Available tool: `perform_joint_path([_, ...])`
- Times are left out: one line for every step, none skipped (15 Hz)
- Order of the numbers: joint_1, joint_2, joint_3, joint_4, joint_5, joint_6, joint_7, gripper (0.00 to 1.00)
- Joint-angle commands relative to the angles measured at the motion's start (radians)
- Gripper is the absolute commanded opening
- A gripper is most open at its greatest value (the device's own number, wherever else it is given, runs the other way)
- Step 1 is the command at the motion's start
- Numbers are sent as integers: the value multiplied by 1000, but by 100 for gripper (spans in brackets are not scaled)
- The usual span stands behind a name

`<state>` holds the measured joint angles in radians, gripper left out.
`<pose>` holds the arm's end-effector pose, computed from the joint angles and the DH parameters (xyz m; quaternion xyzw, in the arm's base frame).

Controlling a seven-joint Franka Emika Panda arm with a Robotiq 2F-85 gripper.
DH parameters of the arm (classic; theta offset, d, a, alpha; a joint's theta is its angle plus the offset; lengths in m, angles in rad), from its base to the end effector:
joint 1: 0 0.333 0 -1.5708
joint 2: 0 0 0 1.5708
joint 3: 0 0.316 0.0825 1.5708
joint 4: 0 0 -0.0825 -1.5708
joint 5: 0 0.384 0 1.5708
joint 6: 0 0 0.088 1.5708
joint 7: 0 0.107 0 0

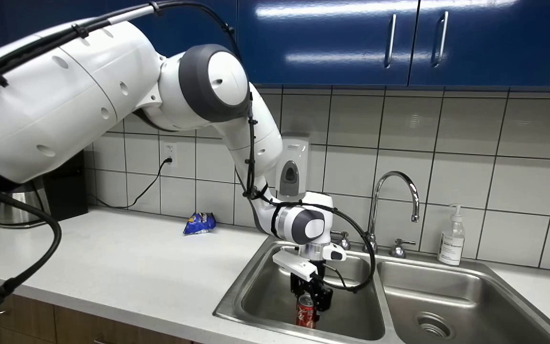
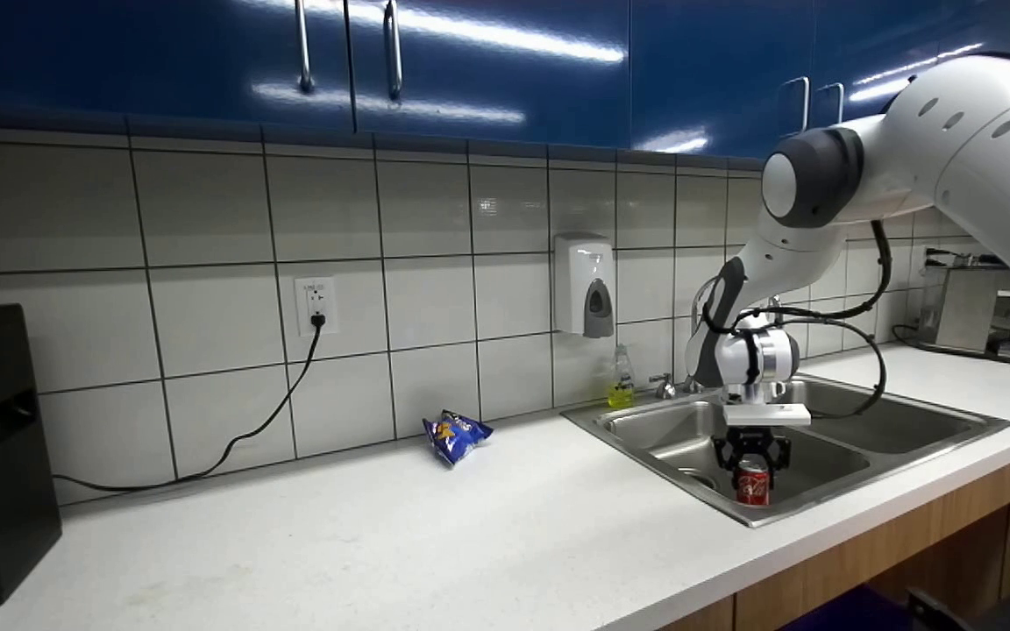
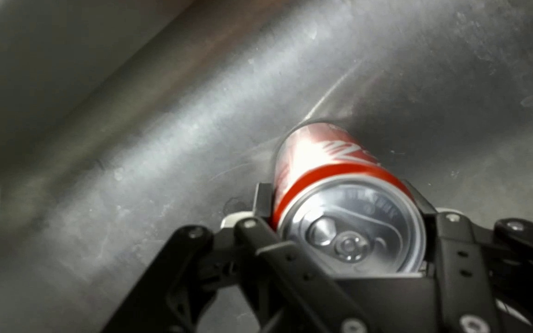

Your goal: Remove the can from the sink

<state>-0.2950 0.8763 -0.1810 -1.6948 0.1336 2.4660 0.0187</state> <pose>0.5825 -0.2923 0.0853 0.9617 -0.2688 -0.0495 0.0207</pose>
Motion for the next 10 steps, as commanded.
perform_joint_path([-24,19,19,48,0,-41,-9,38])
perform_joint_path([-22,22,19,53,-1,-48,-7,38])
perform_joint_path([-18,23,16,59,-3,-61,0,38])
perform_joint_path([-16,18,16,59,-3,-71,1,38])
perform_joint_path([-13,6,14,54,-3,-79,4,38])
perform_joint_path([-12,-5,13,49,-3,-89,5,38])
perform_joint_path([-7,-19,9,38,-5,-97,11,38])
perform_joint_path([-1,-41,4,20,-7,-101,16,38])
perform_joint_path([4,-64,0,-1,-10,-103,18,38])
perform_joint_path([10,-91,-4,-24,-13,-102,20,38])
